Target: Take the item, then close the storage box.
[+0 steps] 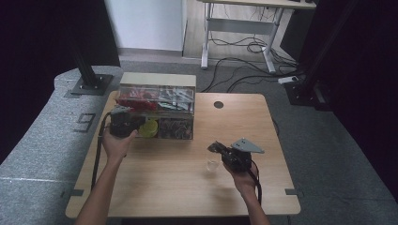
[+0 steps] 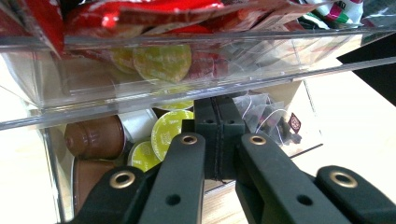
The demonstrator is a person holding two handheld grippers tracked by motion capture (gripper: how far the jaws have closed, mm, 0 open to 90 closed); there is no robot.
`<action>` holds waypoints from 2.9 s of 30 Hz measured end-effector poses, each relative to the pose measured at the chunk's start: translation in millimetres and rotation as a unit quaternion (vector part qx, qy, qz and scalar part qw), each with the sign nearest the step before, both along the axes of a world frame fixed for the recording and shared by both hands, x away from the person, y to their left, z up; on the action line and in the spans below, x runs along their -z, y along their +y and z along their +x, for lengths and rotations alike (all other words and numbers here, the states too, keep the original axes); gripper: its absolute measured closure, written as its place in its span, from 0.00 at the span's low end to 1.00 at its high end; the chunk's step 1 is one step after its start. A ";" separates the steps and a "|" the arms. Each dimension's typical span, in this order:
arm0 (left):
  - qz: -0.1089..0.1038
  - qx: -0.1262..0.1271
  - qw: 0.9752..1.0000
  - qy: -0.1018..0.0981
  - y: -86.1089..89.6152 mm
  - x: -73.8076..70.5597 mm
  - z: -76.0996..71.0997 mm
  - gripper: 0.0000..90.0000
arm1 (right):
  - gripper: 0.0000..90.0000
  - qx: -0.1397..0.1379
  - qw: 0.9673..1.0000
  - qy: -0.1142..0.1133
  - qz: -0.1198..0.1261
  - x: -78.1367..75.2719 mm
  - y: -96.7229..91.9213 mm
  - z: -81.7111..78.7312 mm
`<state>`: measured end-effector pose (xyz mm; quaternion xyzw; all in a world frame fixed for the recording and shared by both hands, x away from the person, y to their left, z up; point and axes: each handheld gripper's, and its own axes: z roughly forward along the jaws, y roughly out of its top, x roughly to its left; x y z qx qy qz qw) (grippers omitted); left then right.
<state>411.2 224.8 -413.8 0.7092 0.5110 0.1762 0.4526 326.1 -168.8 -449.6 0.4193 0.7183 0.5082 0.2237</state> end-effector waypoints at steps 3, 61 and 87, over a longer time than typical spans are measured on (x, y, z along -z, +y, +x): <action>0.001 0.001 1.000 0.001 -0.4 0.1 0.4 1.00 | 0.94 -0.002 1.000 0.001 0.001 0.5 -0.1 0.7; -0.004 0.007 1.000 0.013 3.4 20.8 -15.0 1.00 | 0.76 -0.013 1.000 0.014 0.010 9.0 -8.8 -0.8; -0.015 0.013 0.999 0.035 5.9 50.1 -20.8 1.00 | 0.77 -0.010 1.000 0.023 0.005 15.4 -9.6 0.6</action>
